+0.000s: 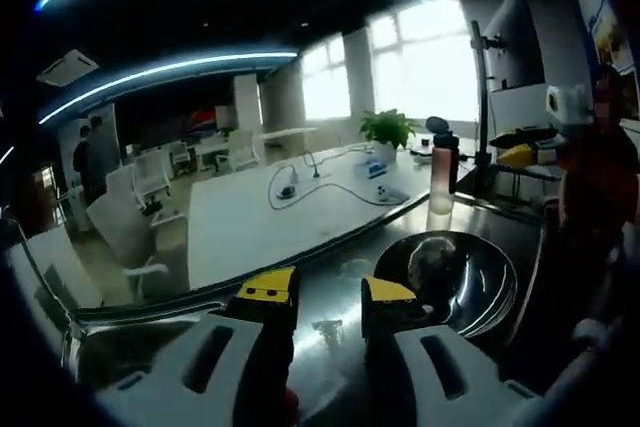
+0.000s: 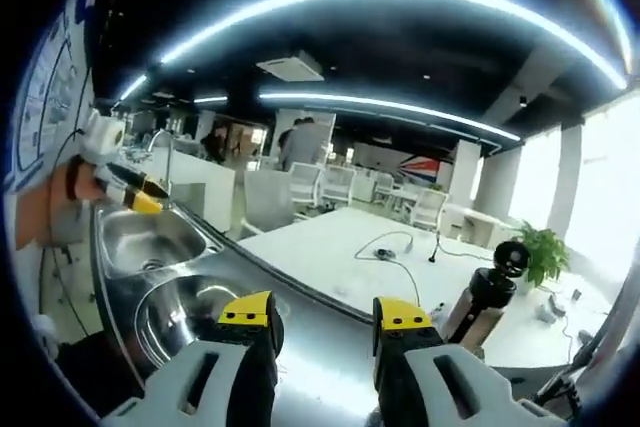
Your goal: Pick up bowl with dirty water move over sink pour dirty water into sink return bowl to place
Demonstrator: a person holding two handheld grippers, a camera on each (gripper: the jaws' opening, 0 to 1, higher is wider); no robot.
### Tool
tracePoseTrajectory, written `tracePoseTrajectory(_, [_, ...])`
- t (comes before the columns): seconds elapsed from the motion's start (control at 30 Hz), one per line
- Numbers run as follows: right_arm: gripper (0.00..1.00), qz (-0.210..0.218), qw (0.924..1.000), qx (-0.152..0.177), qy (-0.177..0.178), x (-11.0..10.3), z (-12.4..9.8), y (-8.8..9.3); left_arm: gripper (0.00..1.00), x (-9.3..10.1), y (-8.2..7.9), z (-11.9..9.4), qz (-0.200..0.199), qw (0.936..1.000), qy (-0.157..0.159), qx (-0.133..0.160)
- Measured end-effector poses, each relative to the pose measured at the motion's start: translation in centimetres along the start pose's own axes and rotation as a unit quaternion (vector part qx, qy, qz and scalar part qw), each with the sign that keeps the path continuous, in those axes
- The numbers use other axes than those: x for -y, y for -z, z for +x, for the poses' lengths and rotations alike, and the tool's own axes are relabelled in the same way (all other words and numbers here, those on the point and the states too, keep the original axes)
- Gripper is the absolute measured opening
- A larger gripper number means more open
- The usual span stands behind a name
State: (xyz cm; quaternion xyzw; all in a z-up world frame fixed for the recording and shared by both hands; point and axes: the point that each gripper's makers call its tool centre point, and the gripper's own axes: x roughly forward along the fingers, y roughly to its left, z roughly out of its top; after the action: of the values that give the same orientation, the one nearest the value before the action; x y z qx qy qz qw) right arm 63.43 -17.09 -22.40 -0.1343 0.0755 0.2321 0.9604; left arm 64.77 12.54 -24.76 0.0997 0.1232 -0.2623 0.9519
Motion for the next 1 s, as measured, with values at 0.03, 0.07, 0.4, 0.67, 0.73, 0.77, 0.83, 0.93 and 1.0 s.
tracePoseTrajectory(0.03, [0.33,-0.002,1.0,-0.002,-0.001,-0.1,0.2,0.1,0.23,-0.1,-0.1,0.3,0.002,1.0,-0.004,0.002])
tracePoseTrajectory(0.07, [0.34,-0.014,0.9998,-0.014,-0.002,-0.3,0.4,0.4,0.24,-0.3,-0.2,0.5,0.017,0.9998,-0.011,-0.001])
tracePoseTrajectory(0.4, [0.34,-0.045,0.9949,-0.086,-0.029,-1.5,2.6,2.7,0.24,1.6,0.8,2.3,0.04,0.9968,0.044,-0.054])
tracePoseTrajectory(0.67, [0.33,-0.074,0.9848,-0.151,-0.044,-2.6,4.0,5.4,0.26,3.7,3.7,3.9,0.059,0.9868,0.089,-0.121])
tracePoseTrajectory(0.73, [0.33,-0.069,0.9829,-0.163,-0.051,-2.7,4.4,5.9,0.26,3.8,3.7,4.3,0.055,0.9866,0.089,-0.125])
tracePoseTrajectory(0.77, [0.33,-0.064,0.9816,-0.171,-0.055,-2.9,4.5,6.2,0.26,3.9,3.8,4.4,0.053,0.986,0.092,-0.129])
tracePoseTrajectory(0.83, [0.33,-0.051,0.9782,-0.189,-0.068,-3.4,4.6,6.9,0.27,4.4,4.3,4.5,0.05,0.9817,0.105,-0.15])
tracePoseTrajectory(0.93, [0.32,-0.011,0.973,-0.216,-0.081,-4.0,4.9,7.7,0.27,4.6,4.9,4.8,0.065,0.9766,0.106,-0.176])
tracePoseTrajectory(1.0, [0.32,-0.015,0.9712,-0.223,-0.084,-4.0,5.3,7.9,0.28,4.8,4.9,5.2,0.072,0.9762,0.103,-0.177])
